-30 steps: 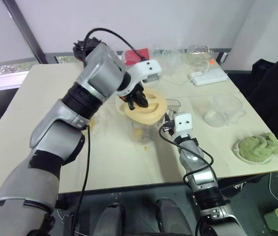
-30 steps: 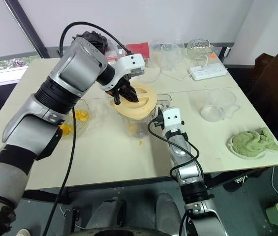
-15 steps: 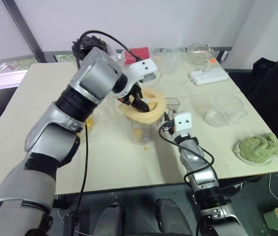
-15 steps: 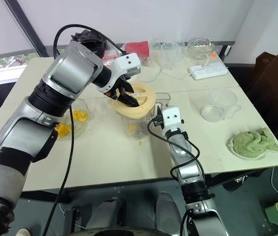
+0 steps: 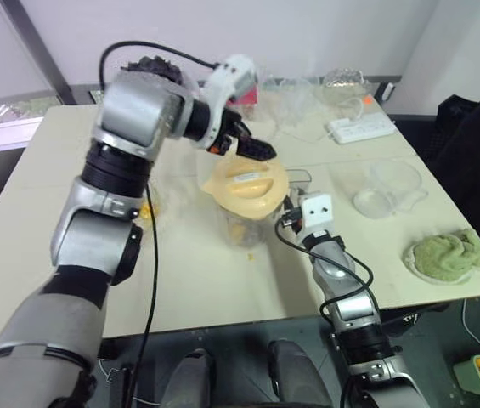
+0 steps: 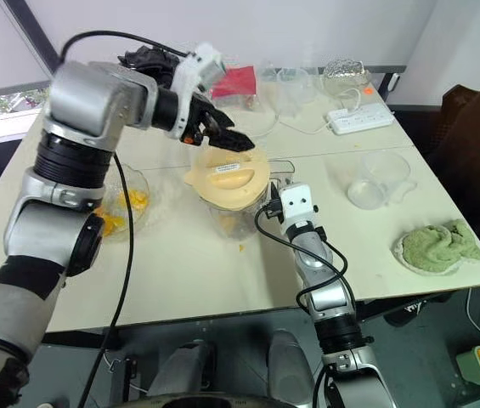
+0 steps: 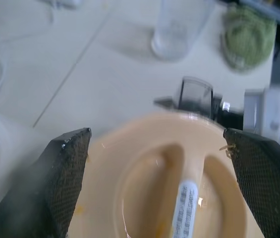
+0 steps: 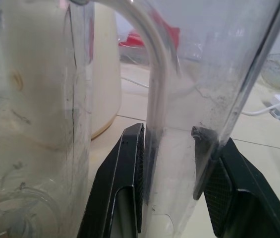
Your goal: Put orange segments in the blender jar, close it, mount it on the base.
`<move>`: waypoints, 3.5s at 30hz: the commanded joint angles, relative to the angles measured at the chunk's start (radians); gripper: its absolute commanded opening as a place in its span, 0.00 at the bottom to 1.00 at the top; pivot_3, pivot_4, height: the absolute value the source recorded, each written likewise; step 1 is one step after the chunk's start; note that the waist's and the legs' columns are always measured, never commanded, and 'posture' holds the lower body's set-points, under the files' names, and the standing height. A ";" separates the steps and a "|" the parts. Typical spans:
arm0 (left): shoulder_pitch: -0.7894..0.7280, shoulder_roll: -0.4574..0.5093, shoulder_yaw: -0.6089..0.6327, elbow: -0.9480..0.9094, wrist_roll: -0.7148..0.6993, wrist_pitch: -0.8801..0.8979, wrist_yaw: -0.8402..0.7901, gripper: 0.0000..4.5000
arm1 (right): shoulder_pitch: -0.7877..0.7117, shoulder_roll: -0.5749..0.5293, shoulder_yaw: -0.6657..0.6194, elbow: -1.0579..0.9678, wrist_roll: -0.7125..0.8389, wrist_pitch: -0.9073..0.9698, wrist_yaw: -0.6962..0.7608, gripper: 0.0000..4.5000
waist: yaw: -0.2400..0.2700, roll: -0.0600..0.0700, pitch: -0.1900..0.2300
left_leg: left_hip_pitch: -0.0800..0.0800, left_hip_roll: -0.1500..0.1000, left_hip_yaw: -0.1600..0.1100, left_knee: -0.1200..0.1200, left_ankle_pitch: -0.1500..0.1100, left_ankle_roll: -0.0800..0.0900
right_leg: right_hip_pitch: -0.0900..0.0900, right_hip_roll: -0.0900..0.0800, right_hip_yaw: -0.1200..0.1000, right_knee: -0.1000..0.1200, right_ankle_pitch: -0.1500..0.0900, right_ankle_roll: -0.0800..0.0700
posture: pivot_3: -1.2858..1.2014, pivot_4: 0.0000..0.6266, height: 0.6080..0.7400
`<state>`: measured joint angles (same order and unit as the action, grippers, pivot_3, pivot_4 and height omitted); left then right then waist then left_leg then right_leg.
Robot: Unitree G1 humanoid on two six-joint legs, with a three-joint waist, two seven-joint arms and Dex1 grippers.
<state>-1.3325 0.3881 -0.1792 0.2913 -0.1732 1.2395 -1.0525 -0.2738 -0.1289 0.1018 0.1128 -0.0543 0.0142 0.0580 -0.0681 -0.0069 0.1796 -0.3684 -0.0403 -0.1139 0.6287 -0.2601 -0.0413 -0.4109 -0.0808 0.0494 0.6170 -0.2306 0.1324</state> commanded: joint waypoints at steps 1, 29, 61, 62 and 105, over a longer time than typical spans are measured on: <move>0.033 0.043 0.025 -0.108 -0.050 0.017 0.024 1.00 | 0.032 -0.029 0.009 0.033 -0.038 0.053 0.019 0.31 | 0.000 0.000 0.000 | -0.001 0.000 0.000 0.000 0.000 0.000 | -0.001 0.000 0.000 0.000 0.000 -0.001 | 0.52 0.24 1.00; 0.600 0.234 0.286 -0.215 -0.080 -0.526 0.335 1.00 | -0.044 0.023 -0.093 -0.202 0.140 0.209 0.068 0.31 | 0.009 -0.002 0.003 | -0.008 0.000 0.001 0.001 0.002 -0.004 | -0.011 -0.001 0.002 0.004 0.003 -0.005 | 0.52 0.24 1.00; 1.081 0.016 0.281 -0.692 -0.281 -0.681 0.413 1.00 | -0.921 -0.229 -0.219 0.030 0.227 0.699 0.120 0.31 | 0.023 0.000 0.009 | -0.023 0.001 0.003 0.002 0.009 -0.014 | -0.029 0.000 0.001 0.012 0.008 -0.012 | 0.52 0.24 1.00; 1.091 0.008 0.278 -0.706 -0.276 -0.697 0.423 1.00 | -0.964 -0.229 -0.217 0.084 0.221 0.687 0.121 0.31 | 0.024 0.000 0.009 | -0.023 0.001 0.003 0.002 0.009 -0.014 | -0.030 0.000 0.000 0.013 0.008 -0.012 | 0.52 0.24 1.00; 1.310 0.031 0.291 -0.943 -0.248 -0.705 0.668 1.00 | -1.289 0.024 -0.239 1.124 0.124 -0.016 -0.050 0.31 | 0.010 0.000 0.009 | -0.024 0.001 0.003 0.001 0.009 -0.014 | -0.031 0.000 0.001 0.013 0.008 -0.013 | 0.52 0.24 1.00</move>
<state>-0.0301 0.4111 0.0957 -0.6018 -0.4223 0.5382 -0.3913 -1.5142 -0.1101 -0.1399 1.2520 0.0812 0.0427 0.0154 -0.0585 -0.0073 0.1889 -0.3920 -0.0393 -0.1112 0.6300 -0.2512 -0.0557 -0.4414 -0.0804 0.0501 0.6298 -0.2222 0.1199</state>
